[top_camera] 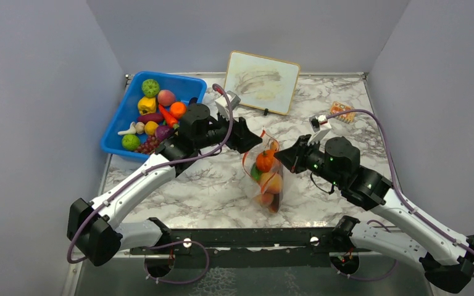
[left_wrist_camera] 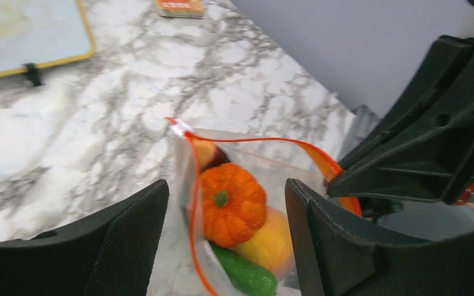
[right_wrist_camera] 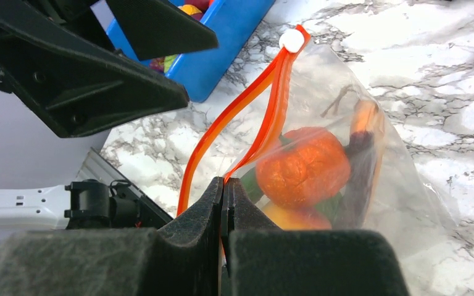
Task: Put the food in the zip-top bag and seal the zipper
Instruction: Place the fake fruit in the zipper food storage bag.
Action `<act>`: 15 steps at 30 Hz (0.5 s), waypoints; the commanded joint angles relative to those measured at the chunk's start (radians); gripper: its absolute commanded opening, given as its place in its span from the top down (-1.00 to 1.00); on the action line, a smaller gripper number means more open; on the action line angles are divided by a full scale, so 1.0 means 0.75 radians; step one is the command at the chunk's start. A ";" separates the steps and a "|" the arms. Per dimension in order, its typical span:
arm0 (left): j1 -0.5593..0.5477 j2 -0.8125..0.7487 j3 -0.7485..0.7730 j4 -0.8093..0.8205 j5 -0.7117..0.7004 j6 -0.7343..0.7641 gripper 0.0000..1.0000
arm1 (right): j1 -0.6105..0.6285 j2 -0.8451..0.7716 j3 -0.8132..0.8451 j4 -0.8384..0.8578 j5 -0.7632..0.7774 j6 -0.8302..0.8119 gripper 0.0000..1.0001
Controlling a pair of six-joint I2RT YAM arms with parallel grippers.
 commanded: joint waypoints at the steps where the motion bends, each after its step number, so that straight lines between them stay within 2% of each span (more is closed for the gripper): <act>1: -0.007 -0.045 0.110 -0.253 -0.313 0.253 -0.42 | 0.007 -0.025 0.028 0.042 0.065 -0.060 0.98; 9: 0.046 -0.033 0.189 -0.386 -0.790 0.493 -0.43 | 0.007 -0.057 0.026 0.063 0.017 -0.077 0.98; 15: 0.280 0.076 0.247 -0.446 -0.865 0.573 -0.49 | 0.007 -0.065 0.016 0.062 -0.020 -0.077 0.98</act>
